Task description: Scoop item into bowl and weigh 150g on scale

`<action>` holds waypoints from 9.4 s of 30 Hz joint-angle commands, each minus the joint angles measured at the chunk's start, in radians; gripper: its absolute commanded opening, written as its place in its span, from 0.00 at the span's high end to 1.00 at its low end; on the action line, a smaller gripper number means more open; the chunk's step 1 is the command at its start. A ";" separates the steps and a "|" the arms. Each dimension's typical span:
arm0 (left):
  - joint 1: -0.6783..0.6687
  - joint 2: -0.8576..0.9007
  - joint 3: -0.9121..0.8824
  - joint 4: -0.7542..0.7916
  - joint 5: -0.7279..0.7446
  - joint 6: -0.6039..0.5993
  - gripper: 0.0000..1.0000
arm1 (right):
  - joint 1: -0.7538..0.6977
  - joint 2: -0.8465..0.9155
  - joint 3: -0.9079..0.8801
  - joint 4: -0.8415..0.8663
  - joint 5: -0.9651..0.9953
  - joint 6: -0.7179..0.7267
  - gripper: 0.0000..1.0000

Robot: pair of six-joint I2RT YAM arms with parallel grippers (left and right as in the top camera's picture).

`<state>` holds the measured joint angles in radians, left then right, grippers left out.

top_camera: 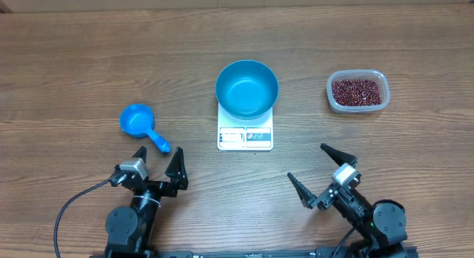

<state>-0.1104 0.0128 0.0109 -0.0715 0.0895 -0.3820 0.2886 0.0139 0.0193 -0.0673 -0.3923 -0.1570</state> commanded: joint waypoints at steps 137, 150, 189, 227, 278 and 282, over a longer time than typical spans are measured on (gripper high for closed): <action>0.005 1.001 1.017 -0.793 -0.185 0.032 0.00 | -0.004 -0.011 -0.007 0.006 0.006 0.007 0.00; 0.005 1.019 1.017 -0.905 -0.422 -0.259 0.00 | -0.004 -0.011 -0.007 0.006 0.006 0.007 0.00; 0.056 1.628 1.017 -0.637 -0.271 -0.557 0.02 | -0.004 -0.011 -0.007 0.006 0.006 0.007 0.00; 0.079 1.720 1.023 -0.555 -0.255 -0.568 0.48 | -0.004 -0.011 -0.007 0.006 0.006 0.007 0.00; -0.259 1.432 1.284 -0.796 -0.203 -0.468 0.96 | -0.004 -0.011 -0.007 0.006 0.006 0.007 0.00; -0.319 1.386 1.284 -0.804 -0.204 -0.467 0.96 | -0.004 -0.011 -0.007 0.007 0.006 0.007 0.00</action>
<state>-0.3935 1.4406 1.2709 -0.8696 -0.1009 -0.8646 0.2886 0.0135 0.0189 -0.0673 -0.3923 -0.1574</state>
